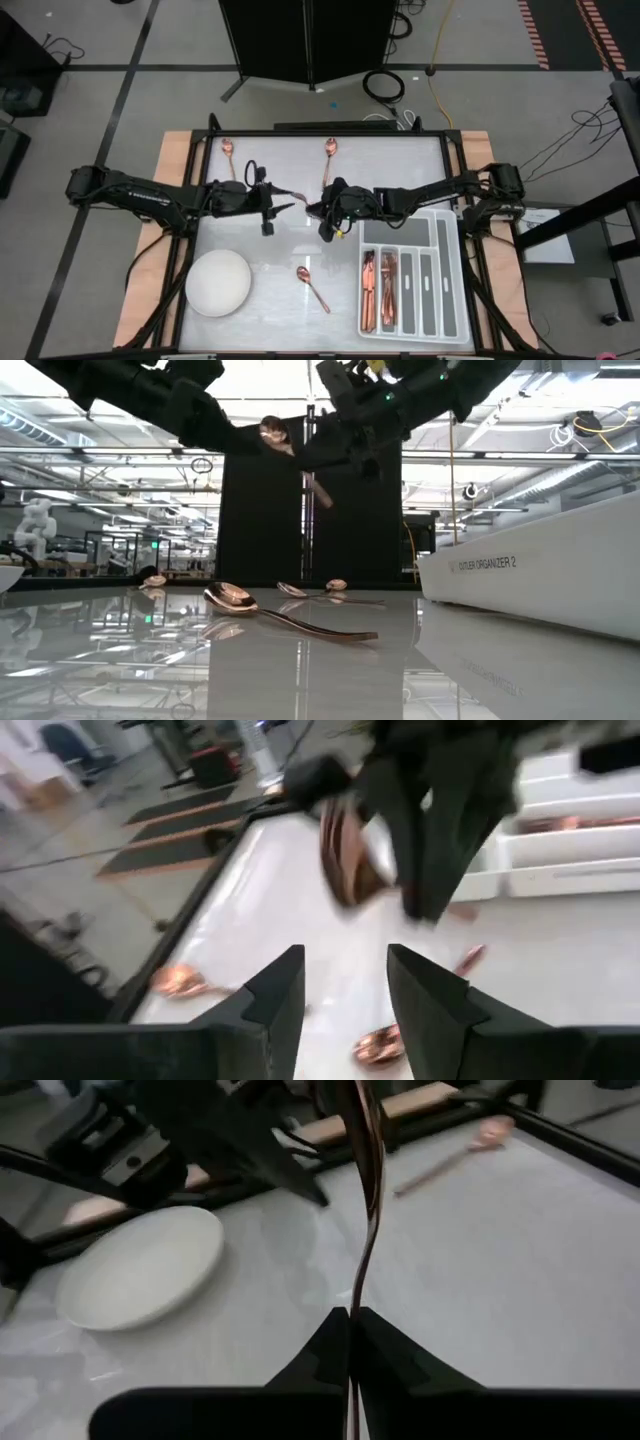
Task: Sort silverware
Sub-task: Put the brown spoon in the white silverware organizer
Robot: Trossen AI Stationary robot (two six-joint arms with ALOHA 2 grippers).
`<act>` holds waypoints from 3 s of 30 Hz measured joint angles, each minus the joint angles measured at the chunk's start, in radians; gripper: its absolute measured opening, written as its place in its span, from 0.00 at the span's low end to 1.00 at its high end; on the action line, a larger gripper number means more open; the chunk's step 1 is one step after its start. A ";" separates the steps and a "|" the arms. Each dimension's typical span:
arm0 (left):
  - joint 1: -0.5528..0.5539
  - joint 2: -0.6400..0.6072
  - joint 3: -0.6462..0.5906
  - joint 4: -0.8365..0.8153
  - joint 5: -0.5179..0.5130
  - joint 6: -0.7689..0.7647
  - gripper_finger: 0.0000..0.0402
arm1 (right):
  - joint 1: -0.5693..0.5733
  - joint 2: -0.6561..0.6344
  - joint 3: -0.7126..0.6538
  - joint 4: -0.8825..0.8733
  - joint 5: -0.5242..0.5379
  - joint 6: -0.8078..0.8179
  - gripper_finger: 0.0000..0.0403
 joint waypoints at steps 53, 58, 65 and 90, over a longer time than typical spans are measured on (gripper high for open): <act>0.001 -0.099 -0.001 -0.178 0.011 -0.029 0.37 | 0.858 -0.158 -0.001 -0.960 0.372 1.838 0.00; 0.001 -0.099 -0.001 -0.172 0.016 -0.059 0.37 | 0.846 -0.159 -0.001 -1.036 0.318 1.843 0.00; 0.001 -0.096 -0.002 -0.150 0.035 -0.064 0.37 | 0.831 -0.160 -0.001 -1.199 0.256 1.835 0.00; 0.001 -0.030 -0.002 -0.101 0.038 -0.063 0.37 | 0.792 -0.161 -0.001 -1.162 0.114 1.848 0.00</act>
